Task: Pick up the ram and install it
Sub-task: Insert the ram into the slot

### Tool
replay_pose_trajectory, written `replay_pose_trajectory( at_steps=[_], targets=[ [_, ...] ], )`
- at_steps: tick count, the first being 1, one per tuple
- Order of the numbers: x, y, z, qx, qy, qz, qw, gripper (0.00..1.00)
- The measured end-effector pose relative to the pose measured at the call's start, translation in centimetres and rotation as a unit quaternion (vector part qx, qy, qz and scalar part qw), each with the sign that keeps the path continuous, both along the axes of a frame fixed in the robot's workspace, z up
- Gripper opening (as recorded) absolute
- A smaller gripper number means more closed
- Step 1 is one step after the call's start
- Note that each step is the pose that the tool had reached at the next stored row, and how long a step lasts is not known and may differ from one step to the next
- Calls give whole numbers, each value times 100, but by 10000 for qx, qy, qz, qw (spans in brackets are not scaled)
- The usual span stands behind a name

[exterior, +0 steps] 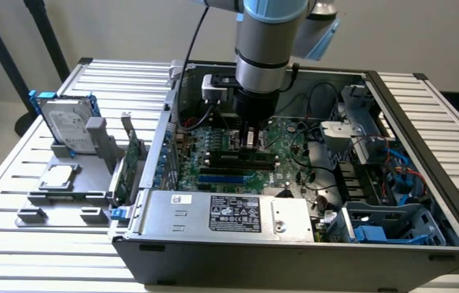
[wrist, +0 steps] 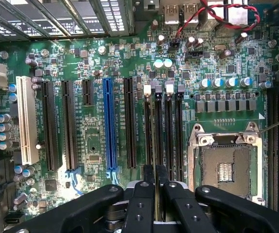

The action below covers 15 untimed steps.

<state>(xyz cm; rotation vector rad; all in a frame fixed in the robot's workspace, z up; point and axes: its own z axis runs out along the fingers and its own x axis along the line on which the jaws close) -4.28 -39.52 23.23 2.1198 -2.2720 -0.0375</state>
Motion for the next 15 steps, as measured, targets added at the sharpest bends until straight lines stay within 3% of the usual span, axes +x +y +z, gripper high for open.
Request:
replay_pose_trajectory(
  at_steps=[15],
  targets=[
    [1, -7, -20, -26, 0, 0, 10000, 14]
  ],
)
